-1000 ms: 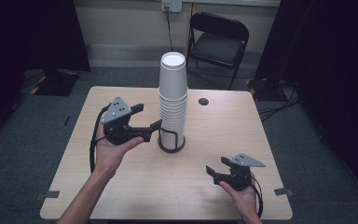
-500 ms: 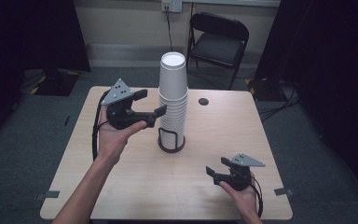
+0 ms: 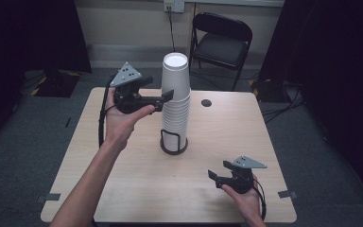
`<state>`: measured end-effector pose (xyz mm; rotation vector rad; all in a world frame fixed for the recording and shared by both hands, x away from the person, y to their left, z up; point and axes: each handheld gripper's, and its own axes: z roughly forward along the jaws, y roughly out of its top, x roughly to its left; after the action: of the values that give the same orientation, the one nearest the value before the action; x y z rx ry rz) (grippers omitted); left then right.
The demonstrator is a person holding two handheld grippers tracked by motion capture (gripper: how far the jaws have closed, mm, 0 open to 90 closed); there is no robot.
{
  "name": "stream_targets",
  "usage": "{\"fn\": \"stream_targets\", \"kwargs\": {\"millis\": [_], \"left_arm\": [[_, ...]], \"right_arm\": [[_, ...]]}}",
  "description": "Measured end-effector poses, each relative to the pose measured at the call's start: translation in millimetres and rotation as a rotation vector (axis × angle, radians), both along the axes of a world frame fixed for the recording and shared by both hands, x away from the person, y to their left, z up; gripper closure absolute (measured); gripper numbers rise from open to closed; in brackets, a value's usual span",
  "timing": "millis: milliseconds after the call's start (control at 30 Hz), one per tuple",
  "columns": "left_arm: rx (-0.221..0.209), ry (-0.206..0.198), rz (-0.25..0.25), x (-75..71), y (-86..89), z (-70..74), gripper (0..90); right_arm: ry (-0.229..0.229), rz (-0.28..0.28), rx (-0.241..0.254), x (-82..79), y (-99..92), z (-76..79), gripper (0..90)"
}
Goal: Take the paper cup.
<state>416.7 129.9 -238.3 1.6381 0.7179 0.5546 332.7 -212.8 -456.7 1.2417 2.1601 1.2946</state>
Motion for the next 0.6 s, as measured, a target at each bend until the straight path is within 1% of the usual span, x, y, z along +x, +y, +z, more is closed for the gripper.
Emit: {"fn": "stream_targets", "kwargs": {"millis": [67, 133, 267, 333, 367, 400, 433, 533, 600], "left_arm": [[0.015, -0.008, 0.012, 3.3, -0.3, 1.9, 15.5], [0.002, 0.006, 0.012, 6.6, -0.8, 3.5, 15.6], [-0.001, 0.010, -0.007, 12.5, -5.1, 5.2, 15.6], [-0.015, 0.010, -0.008, 15.3, -6.3, 6.7, 15.6], [-0.010, 0.012, -0.006, 18.7, -7.6, 7.7, 15.5], [-0.010, 0.012, -0.006, 18.7, -7.6, 7.7, 15.5], [-0.016, 0.018, -0.002, 21.6, -8.7, 7.9, 15.5], [-0.012, 0.040, 0.008, 26.7, -10.6, 7.5, 15.5], [-0.028, 0.031, -0.028, 29.1, -10.2, 6.9, 15.5]], "right_arm": [[0.001, 0.000, 0.002, 0.3, 0.0, -0.4, 23.5], [0.007, 0.000, 0.003, 0.3, 0.5, -1.0, 22.8], [0.008, 0.001, 0.001, 0.2, 0.6, -1.4, 22.8], [0.007, 0.000, 0.000, 0.8, 0.6, -1.7, 22.6], [0.013, -0.001, 0.005, 0.5, 0.5, -1.5, 22.5], [0.013, -0.001, 0.005, 0.5, 0.5, -1.5, 22.5], [0.022, 0.004, 0.012, 0.8, 0.6, -2.1, 22.5], [0.029, 0.009, 0.010, 0.3, 0.6, -2.5, 22.5], [0.030, 0.008, 0.010, 0.3, 0.6, -2.6, 22.4]]}}
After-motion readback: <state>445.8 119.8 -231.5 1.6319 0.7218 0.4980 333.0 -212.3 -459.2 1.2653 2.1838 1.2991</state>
